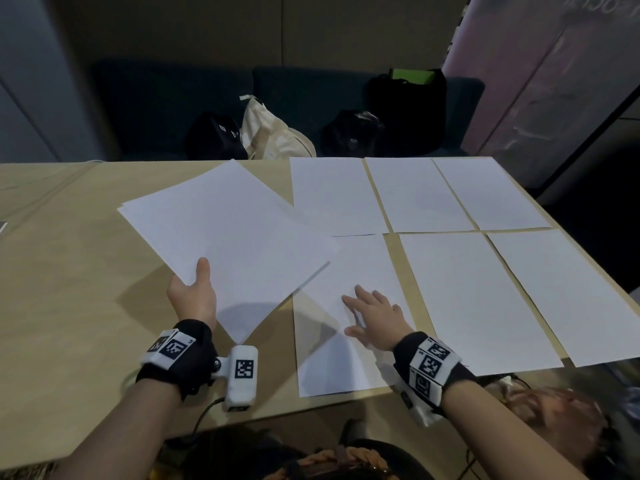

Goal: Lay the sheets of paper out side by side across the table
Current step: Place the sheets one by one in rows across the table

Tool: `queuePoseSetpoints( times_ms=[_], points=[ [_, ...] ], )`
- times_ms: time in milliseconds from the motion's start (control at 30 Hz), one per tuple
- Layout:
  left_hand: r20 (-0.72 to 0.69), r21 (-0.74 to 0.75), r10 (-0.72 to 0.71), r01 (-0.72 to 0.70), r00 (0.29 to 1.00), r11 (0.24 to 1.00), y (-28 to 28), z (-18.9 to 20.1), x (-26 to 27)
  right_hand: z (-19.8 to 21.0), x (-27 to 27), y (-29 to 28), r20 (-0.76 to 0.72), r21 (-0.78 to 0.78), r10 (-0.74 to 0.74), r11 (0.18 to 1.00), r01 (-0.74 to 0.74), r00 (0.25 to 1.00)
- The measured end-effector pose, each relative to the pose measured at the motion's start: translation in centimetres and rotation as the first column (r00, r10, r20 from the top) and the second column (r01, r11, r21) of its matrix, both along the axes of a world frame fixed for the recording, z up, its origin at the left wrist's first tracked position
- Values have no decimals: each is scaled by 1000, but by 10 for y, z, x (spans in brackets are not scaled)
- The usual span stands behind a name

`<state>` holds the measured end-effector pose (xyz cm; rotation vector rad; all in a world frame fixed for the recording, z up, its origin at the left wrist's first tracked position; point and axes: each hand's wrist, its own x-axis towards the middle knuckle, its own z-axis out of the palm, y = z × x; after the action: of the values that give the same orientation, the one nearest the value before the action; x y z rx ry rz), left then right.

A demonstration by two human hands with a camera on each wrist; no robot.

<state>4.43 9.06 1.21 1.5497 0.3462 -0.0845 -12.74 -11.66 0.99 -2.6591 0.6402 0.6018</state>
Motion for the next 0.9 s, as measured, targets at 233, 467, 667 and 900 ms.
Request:
queuePoseSetpoints(
  times_ms=[233,467,667,900],
  points=[
    [5,-9,-7,7,1000,1000,-2,3,-4,-1,-13,-3,30,-1,-38,999,38,999],
    [12,-25,-24,25,1000,999,-4,2,-7,-2,-13,-7,40,29,-70,997,69,997],
    [20,-19,-23,24,1000,1000,-3,-1,-9,-2,-14,-12,44,39,-89,995,88,995],
    [34,-3,-25,25,999,1000,-2,-7,-7,-4,-14,-16,39,42,-79,996,78,996]
  ],
)
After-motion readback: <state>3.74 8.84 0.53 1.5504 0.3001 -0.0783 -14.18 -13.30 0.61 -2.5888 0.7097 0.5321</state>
